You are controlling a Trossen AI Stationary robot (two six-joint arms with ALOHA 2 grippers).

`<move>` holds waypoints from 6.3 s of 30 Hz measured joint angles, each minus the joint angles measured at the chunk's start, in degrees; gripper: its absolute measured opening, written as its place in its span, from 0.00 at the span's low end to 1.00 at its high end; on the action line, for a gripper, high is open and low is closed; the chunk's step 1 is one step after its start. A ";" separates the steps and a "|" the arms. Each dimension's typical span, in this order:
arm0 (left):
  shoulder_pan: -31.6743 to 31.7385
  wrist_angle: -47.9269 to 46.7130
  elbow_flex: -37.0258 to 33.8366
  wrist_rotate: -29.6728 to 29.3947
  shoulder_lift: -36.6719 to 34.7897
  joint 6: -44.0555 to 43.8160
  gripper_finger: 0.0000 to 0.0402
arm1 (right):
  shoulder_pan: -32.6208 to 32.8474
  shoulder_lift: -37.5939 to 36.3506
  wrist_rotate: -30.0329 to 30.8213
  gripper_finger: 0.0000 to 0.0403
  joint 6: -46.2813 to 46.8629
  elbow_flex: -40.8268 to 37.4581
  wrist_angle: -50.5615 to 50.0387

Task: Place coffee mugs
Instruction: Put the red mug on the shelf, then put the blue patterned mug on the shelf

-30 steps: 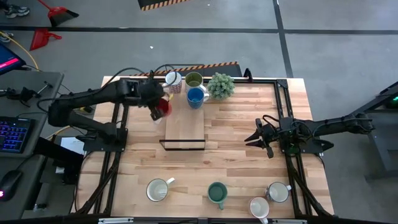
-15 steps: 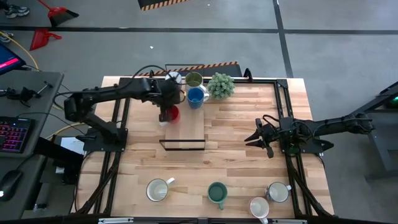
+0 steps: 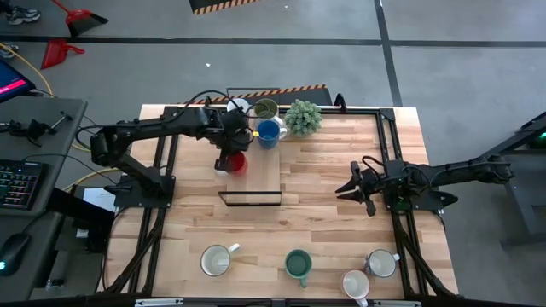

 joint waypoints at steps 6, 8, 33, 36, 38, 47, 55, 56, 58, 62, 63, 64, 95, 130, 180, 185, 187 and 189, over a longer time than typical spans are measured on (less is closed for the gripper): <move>-0.03 -0.13 0.00 3.75 -0.01 1.82 0.01 | 0.02 0.00 0.02 0.16 0.00 0.00 0.42; -0.17 -0.16 -0.02 3.83 -0.01 2.33 0.01 | 0.00 0.01 0.02 0.16 0.01 0.00 0.40; -1.30 1.35 -0.91 0.67 3.47 -2.12 0.01 | 0.02 0.00 0.51 0.16 0.90 0.00 0.82; -1.31 0.75 -0.27 0.31 3.55 -2.66 0.04 | 0.02 0.00 0.52 0.16 0.90 0.00 0.84; -1.33 0.85 0.30 -0.14 3.56 -2.60 0.08 | 0.02 0.02 0.51 0.16 0.90 0.00 0.82; -1.14 1.03 0.63 -0.70 3.54 -5.59 0.17 | 0.02 0.00 0.48 0.16 0.90 0.00 0.82; -1.09 1.08 0.62 -0.92 3.54 -5.70 0.24 | 0.01 0.00 0.31 0.16 0.90 0.00 0.82; -1.09 1.11 0.63 -0.93 3.52 -5.70 0.26 | 0.02 0.00 0.31 0.16 0.90 0.00 0.82; -1.09 1.11 0.61 -1.29 3.52 -5.91 0.28 | 0.02 0.00 0.31 0.16 0.90 0.00 0.82; -1.09 0.99 0.61 -3.39 3.50 -7.47 0.33 | 0.02 0.00 0.31 0.16 0.90 0.00 0.80; -1.09 0.95 0.63 -3.47 3.48 -7.94 0.34 | 0.01 0.00 0.31 0.16 0.90 0.00 0.79; -1.09 0.86 0.62 -3.48 3.49 -8.33 0.35 | 0.00 0.00 0.33 0.16 0.90 0.00 0.79; -1.16 -1.86 0.72 -3.46 -14.05 -14.22 0.40 | 0.00 -0.02 0.55 0.16 0.89 0.00 1.27; -19.40 -20.81 -14.96 -3.39 -45.72 -60.77 0.39 | 0.00 -0.04 3.39 0.16 7.84 0.00 3.02; -69.56 54.11 -49.64 -21.70 -48.90 -29.25 0.30 | 0.02 -0.07 -6.21 0.16 -2.30 0.00 10.87; -69.61 50.47 -49.64 -21.73 -55.47 -29.76 0.30 | 0.02 -0.04 0.33 0.16 -5.07 0.00 10.19; -69.61 48.65 -49.64 -21.73 -58.39 -30.81 0.30 | 0.00 -0.04 1.15 0.16 -4.77 0.00 9.50; -69.61 47.95 -49.64 -21.69 -60.97 -31.56 0.30 | 0.00 -0.04 -0.26 0.16 -3.16 0.00 8.70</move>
